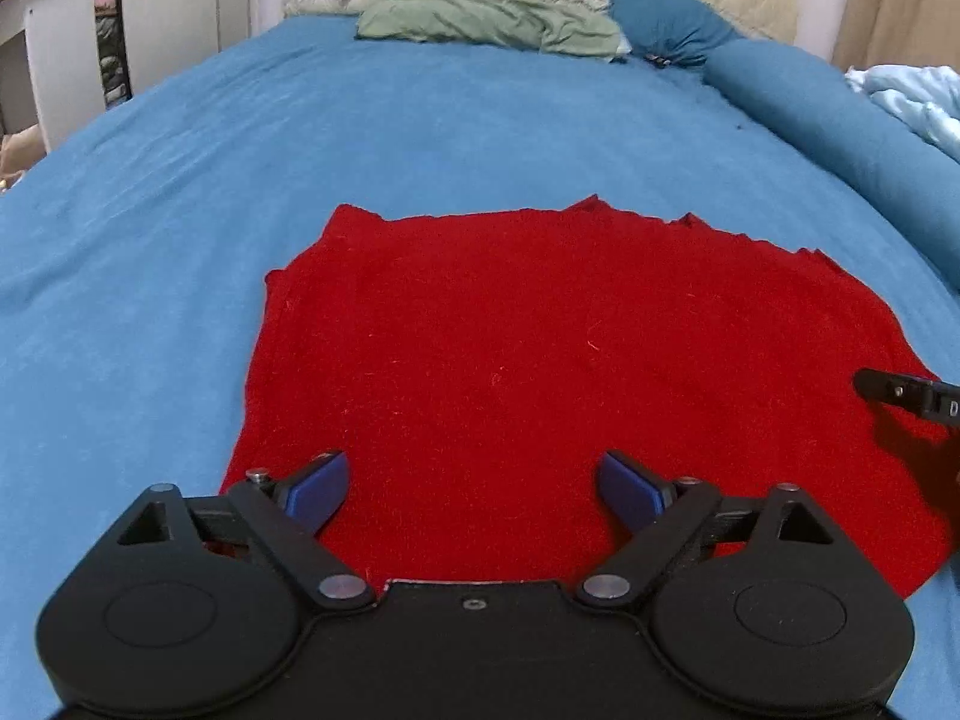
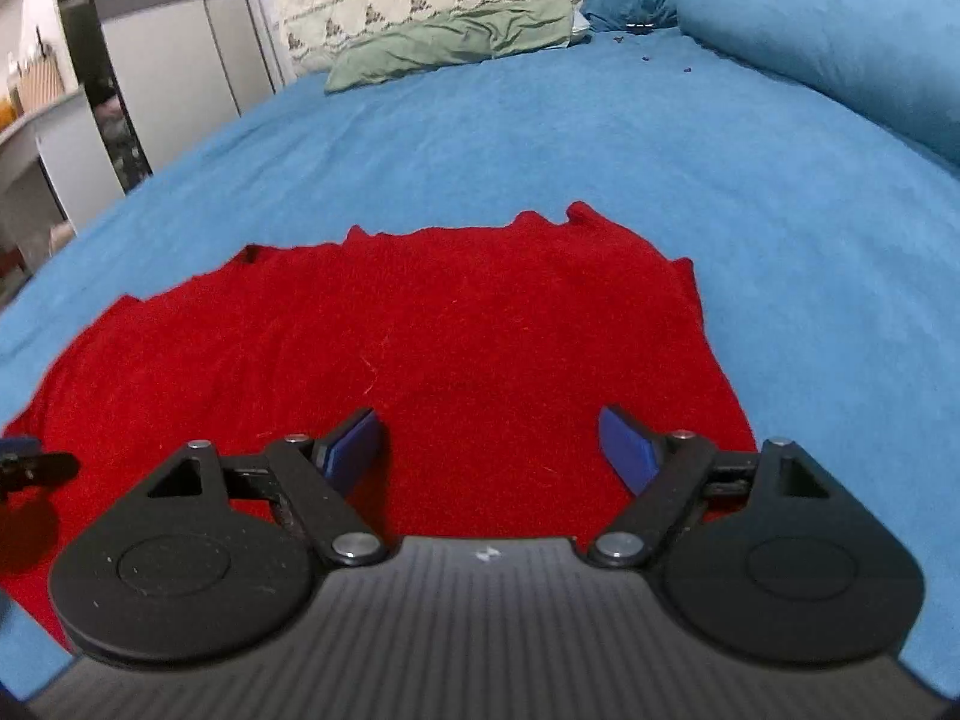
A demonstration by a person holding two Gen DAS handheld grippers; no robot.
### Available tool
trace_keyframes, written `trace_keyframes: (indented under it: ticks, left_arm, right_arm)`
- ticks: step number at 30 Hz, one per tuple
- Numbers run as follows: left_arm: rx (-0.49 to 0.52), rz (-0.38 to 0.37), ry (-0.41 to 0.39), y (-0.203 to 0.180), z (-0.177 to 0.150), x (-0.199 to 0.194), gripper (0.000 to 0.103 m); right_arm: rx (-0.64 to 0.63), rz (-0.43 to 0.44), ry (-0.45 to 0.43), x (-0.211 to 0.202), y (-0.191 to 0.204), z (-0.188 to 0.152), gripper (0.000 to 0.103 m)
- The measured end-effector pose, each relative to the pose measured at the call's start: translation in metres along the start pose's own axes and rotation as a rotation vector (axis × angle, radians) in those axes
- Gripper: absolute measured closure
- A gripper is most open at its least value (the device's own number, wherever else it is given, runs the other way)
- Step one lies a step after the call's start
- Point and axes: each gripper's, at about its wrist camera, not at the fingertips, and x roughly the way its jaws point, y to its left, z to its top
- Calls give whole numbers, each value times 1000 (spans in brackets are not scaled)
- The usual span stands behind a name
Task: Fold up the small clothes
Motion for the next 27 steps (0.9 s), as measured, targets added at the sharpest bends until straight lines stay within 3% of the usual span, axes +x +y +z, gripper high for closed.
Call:
trace_keyframes:
  ticks: [4,9,15,19,27]
  left_arm:
    - [-49,-8,-2,0,6,-20,10]
    - [67,19,-9,-28,6,-53,9]
    - [91,-67,-24,-60,3,-78,0]
    - [82,-113,-1,-84,7,-65,0]
    - [49,-88,61,-100,0,-31,0]
  right_arm:
    - [44,24,0,-28,-4,8,6]
    - [79,45,-63,-87,-17,9,5]
    - [14,5,-113,-140,-39,3,3]
    - [-1,-23,-74,-142,-54,-12,3]
    - [-4,-42,-21,-114,-63,-41,7]
